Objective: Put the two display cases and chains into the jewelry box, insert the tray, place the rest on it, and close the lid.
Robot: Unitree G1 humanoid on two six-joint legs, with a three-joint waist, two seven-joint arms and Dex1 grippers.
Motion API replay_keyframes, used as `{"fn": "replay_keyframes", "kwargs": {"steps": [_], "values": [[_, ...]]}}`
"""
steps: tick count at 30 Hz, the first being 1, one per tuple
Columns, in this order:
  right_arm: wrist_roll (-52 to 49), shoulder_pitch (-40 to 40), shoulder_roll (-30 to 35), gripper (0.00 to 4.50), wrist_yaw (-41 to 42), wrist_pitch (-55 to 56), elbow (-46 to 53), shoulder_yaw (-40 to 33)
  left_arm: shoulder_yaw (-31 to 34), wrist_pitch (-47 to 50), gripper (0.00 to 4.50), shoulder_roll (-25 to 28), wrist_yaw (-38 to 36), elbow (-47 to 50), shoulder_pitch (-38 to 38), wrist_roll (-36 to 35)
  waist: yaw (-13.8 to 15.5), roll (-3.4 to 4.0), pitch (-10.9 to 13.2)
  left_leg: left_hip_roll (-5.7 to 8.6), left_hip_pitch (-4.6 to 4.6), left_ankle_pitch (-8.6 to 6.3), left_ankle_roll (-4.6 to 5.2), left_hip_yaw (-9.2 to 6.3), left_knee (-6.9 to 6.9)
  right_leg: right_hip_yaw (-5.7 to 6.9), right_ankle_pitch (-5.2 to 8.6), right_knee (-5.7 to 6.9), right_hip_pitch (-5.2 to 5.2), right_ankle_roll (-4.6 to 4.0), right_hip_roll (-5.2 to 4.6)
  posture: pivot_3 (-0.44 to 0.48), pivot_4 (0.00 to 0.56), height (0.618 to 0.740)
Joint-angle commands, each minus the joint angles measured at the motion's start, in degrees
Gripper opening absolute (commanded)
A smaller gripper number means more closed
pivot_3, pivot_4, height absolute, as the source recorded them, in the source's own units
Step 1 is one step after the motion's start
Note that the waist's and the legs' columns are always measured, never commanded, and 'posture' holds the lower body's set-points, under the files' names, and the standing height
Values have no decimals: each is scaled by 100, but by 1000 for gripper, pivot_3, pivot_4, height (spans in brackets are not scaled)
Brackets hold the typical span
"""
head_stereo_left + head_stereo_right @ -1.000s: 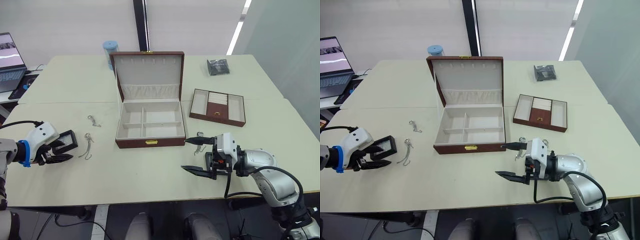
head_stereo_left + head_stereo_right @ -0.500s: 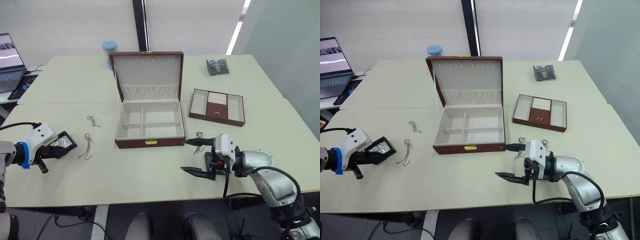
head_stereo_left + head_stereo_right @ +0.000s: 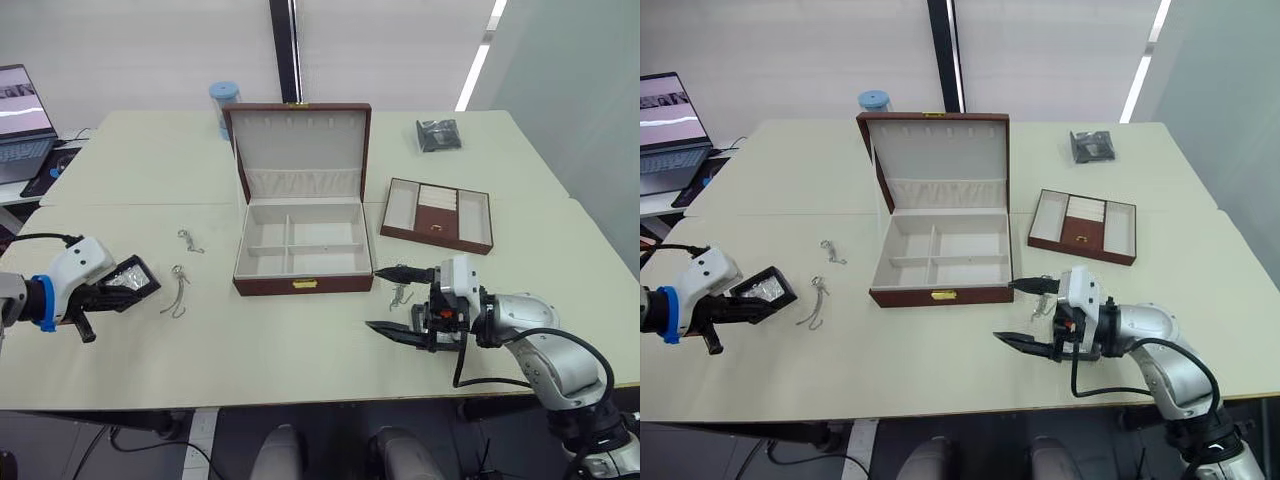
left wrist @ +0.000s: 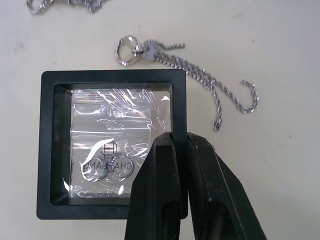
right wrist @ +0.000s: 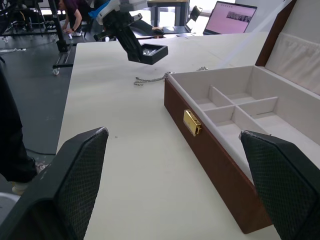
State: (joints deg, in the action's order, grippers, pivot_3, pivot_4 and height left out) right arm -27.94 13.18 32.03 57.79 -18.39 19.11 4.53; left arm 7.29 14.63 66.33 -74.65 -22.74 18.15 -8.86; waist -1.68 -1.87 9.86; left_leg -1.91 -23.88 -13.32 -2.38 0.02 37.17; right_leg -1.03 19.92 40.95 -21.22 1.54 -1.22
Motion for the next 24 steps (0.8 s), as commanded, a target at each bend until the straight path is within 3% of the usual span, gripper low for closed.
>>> {"fn": "replay_keyframes", "kwargs": {"steps": [1, 8, 16, 24], "values": [[-314, -23, 146, 4500, -212, -264, 417, -413, 91, 471, 37, 231, -49, 838, 66, -150, 2, -1, 0, 0, -1, 0, 0, -2, 1, 1, 0, -1, 1, 0, 0, 0, 150, 740], [-454, -281, 222, 4500, -715, -575, 853, -758, -651, 1100, 37, 41, -306, 1493, 1156, -63, 8, -2, 1, 4, -1, 2, 1, -3, 0, 0, 0, 1, 2, 0, 9, 0, 150, 740], [-386, -965, 95, 4500, -1457, -688, 1472, -983, -1776, 1190, 37, -956, -670, 1239, 3115, 190, 17, -4, 2, 20, -8, 3, 4, 1, 6, 1, 0, 0, 3, 1, 20, 0, 150, 740], [-298, -1701, -90, 4500, -2109, -687, 2045, -1083, -2587, 569, 37, -2121, -905, 387, 4067, 610, -2, -3, 2, 16, -6, 4, 5, -1, 6, 0, 0, 1, 1, 1, 26, 0, 150, 740]]}}
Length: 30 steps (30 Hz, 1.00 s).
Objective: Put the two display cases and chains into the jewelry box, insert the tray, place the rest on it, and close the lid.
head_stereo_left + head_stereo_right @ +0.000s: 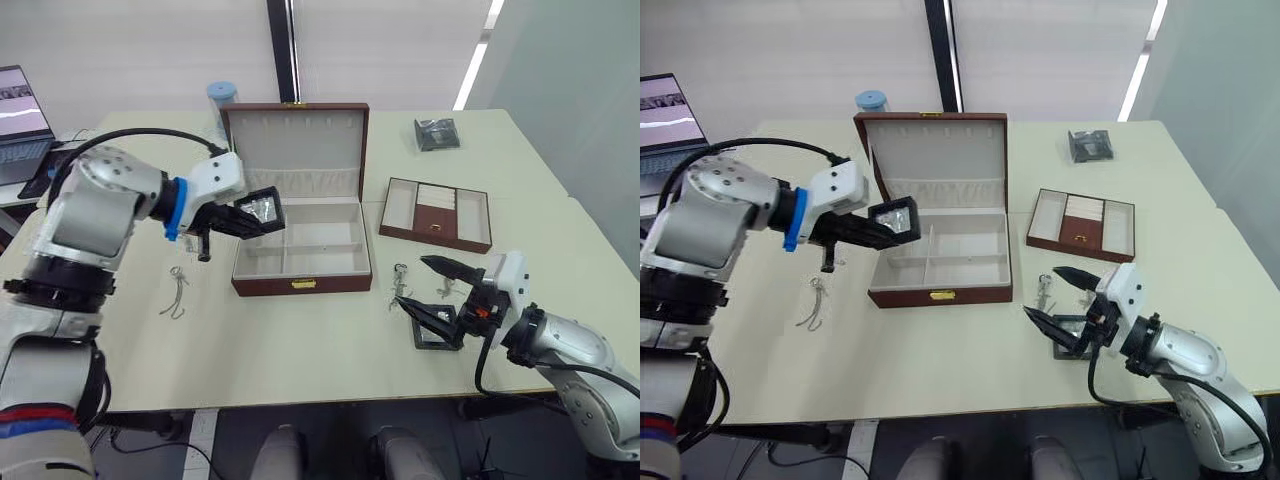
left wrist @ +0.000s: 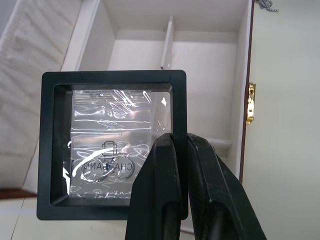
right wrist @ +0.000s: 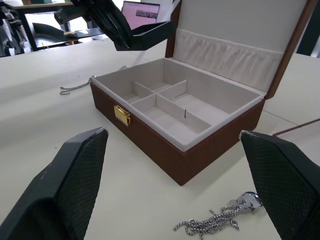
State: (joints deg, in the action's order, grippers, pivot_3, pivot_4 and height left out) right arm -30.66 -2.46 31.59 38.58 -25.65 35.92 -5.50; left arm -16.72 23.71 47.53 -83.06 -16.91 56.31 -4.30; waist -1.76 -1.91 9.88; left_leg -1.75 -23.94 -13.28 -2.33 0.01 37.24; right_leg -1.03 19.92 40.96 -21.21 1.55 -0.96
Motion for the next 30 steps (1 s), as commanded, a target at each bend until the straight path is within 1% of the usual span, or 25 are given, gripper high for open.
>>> {"fn": "replay_keyframes", "kwargs": {"steps": [1, 5, 8, 12, 14, 21, 30], "values": [[-13, -200, -69, 4500, -245, 44, 410, -85, -253, -436, 37, -382, -74, -314, 305, 201, 6, 0, 0, 3, 0, 1, 1, -3, 0, 0, 0, 0, 3, 0, -1, 0, 150, 740], [14, -409, -199, 4500, -561, 39, 632, -105, -440, -937, 37, -1122, 141, -1178, 617, 424, 16, 0, 0, 4, -3, 1, 1, -1, 5, -2, 0, 0, 2, 0, -2, 0, 150, 740], [49, -533, -203, 4500, -673, 44, 721, -109, -608, -1516, 37, -1367, 347, -1846, 757, 815, 7, -2, 1, 7, -3, 1, 2, -1, 6, -2, 0, 0, 4, 0, -3, 0, 150, 740], [129, -648, -172, 4500, -779, 87, 843, -66, -621, -2024, 37, -1658, 585, -2717, 977, 1073, -11, -2, 1, 6, 0, 1, 3, 0, 6, -1, 0, 1, 2, 0, 2, 0, 150, 740], [189, -693, -145, 4500, -810, 101, 883, -50, -607, -2181, 37, -1745, 639, -2990, 1053, 1162, 5, -2, 1, 6, -1, 2, 4, -3, 6, 0, 0, 1, 2, 0, 2, 0, 150, 740], [238, -700, -161, 4500, -861, 74, 913, -12, -578, -2859, 37, -1907, 1183, -3875, 1301, 1581, 10, -5, 3, 9, -5, 2, 4, -1, 8, 3, 0, -1, 3, 1, -2, 0, 150, 740], [248, -572, -160, 4500, -893, 65, 839, 89, -503, -3146, 37, -2025, 1307, -4304, 1401, 1708, 8, -4, 2, 9, -4, 2, 4, 0, 8, 4, 0, -1, 3, 1, -2, 0, 150, 740]]}}
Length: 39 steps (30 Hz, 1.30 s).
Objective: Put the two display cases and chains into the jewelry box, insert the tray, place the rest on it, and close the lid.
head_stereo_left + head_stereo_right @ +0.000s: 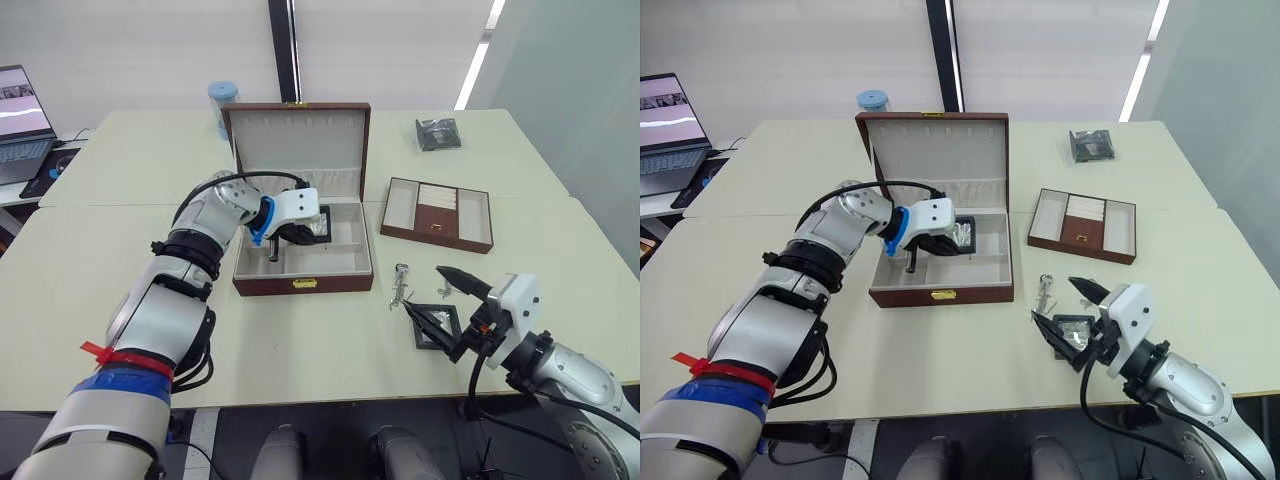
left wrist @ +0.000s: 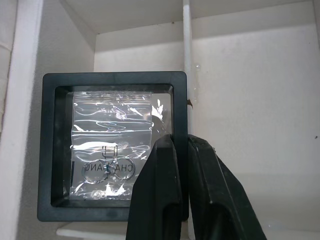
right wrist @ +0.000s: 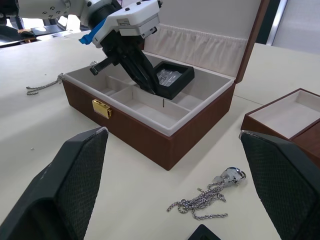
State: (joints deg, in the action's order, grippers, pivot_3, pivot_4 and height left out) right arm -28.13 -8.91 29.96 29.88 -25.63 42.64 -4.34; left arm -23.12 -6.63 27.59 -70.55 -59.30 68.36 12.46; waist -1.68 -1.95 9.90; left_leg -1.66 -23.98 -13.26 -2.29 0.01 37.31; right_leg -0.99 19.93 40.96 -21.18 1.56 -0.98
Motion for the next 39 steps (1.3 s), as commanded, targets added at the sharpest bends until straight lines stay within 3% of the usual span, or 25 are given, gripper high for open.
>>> {"fn": "replay_keyframes", "kwargs": {"steps": [1, 7, 22, 29, 33, 39], "values": [[-7, 85, 2, 4500, -23, 58, 162, -16, 154, -115, 37, -44, 47, -81, 199, 19, 1, 0, 0, 0, 0, 0, 0, -1, 0, 0, 0, 0, 0, 0, 0, 0, 150, 740], [-7, 132, -1, 4500, -20, 49, 150, 19, 207, -151, 37, -76, 96, -165, 215, 53, 1, 0, 0, 0, 0, 0, 0, -1, 1, 0, 0, 0, 0, 0, 0, 0, 150, 740], [-36, 247, 21, 4500, 8, 48, 54, 28, 475, -111, 4484, -89, 275, -265, 366, -55, -2, 0, 0, 0, 0, 0, 0, 0, 2, 2, 0, 0, 0, 0, -1, 0, 150, 740], [-92, 454, 230, 4500, 229, 118, -304, -232, 1034, 377, 4484, -25, -392, 71, 225, -701, -1, 0, 0, 0, -1, 0, 0, 1, 8, 4, 0, 2, 0, 0, -1, 0, 150, 740], [-300, 574, 430, 4500, 634, 248, -874, -722, 1591, 1588, 4484, 362, -1151, 1557, -513, -1614, -29, 2, -1, -3, -1, 0, 0, 7, 16, 3, 0, 3, 1, 0, -1, 0, 150, 740], [-349, 718, 818, 4500, 1188, 339, -1728, -1149, 2470, 3749, 4484, 1286, -927, 3952, -2139, -2602, -62, 7, -3, -25, 2, 1, -1, -6, 24, -10, 0, 11, 4, -1, -9, 0, 150, 740]]}}
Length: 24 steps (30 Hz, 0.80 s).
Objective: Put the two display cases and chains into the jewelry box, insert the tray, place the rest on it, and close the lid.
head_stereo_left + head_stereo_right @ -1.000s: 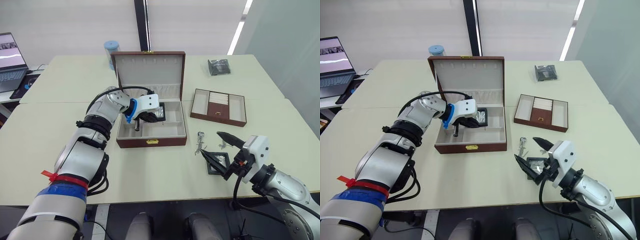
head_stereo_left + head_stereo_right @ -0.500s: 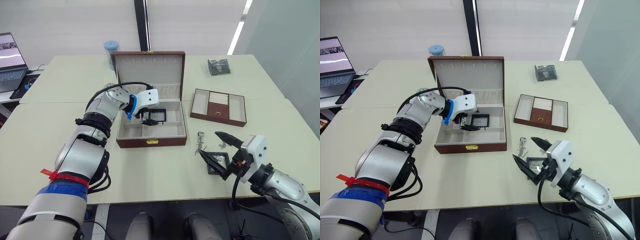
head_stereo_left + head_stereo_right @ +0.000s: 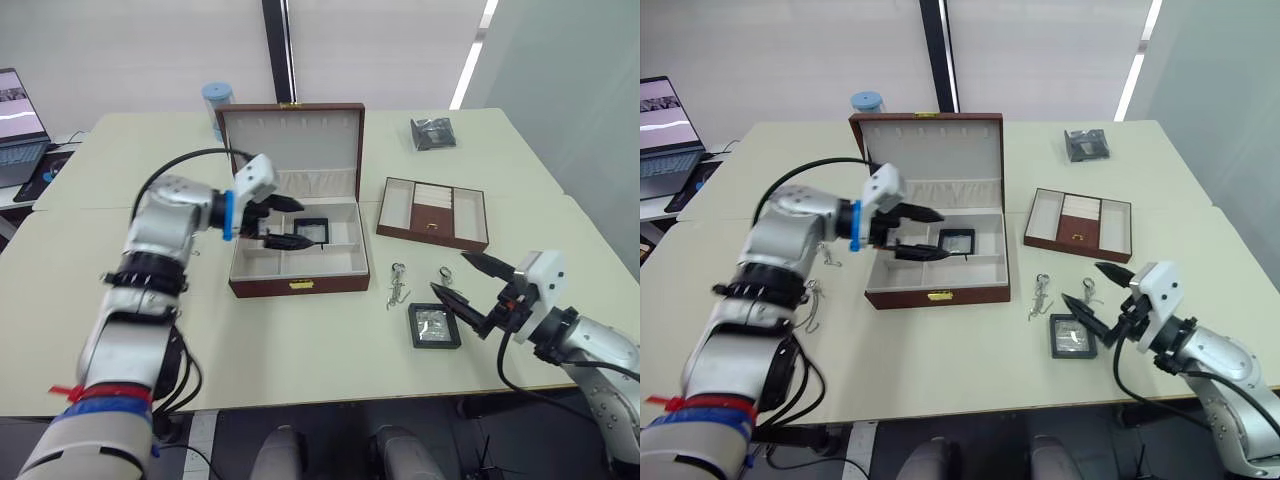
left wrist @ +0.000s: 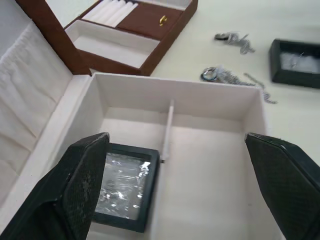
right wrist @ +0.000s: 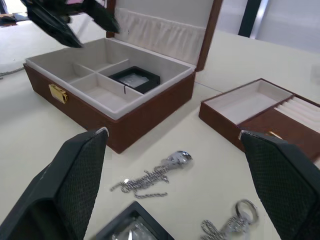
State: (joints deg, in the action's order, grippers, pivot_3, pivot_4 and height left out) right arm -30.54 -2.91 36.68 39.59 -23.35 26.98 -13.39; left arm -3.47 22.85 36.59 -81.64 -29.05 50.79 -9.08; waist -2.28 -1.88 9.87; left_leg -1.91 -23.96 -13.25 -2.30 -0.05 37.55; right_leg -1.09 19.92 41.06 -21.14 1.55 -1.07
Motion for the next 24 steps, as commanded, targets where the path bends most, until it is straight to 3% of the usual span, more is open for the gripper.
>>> {"fn": "replay_keyframes", "kwargs": {"steps": [1, 7, 11, 19, 24], "values": [[-115, 168, 208, 4500, 286, 92, -279, -282, 668, 1018, 4484, 549, 292, 1185, -627, -548, 7, 1, 1, -1, 0, 0, 0, -3, 3, 1, 0, 3, 1, 0, 0, 0, 150, 740], [-7, 428, 619, 4500, 817, 153, -1156, -412, 1880, 2177, 4484, 1318, 921, 2417, -1993, -1268, 54, 3, 2, 7, 1, -2, 3, -8, 28, 6, 0, 5, 18, 0, -7, 0, 150, 740], [126, 782, 748, 4500, 1045, 263, -1793, -318, 2823, 2375, 4484, 1687, 1283, 2851, -3390, -1377, 51, 5, 3, 9, 7, -4, 5, -10, 27, 7, 0, 1, 28, 0, -14, 0, 150, 740], [387, 1246, 832, 4500, 1424, 504, -2677, -152, 4436, 2185, 4484, 1518, 1990, 3433, -5387, -1492, 56, 5, 5, 3, 11, -4, 5, -14, 25, 12, 0, 1, 31, 0, -16, 0, 150, 740], [549, 1319, 990, 4500, 1675, 650, -3067, -147, 4729, 1352, 4484, 1361, 2486, 3162, -5954, -1228, 84, 5, 4, 8, 13, -5, 5, -17, 25, 16, 0, -1, 37, -1, -24, 0, 150, 740]]}}
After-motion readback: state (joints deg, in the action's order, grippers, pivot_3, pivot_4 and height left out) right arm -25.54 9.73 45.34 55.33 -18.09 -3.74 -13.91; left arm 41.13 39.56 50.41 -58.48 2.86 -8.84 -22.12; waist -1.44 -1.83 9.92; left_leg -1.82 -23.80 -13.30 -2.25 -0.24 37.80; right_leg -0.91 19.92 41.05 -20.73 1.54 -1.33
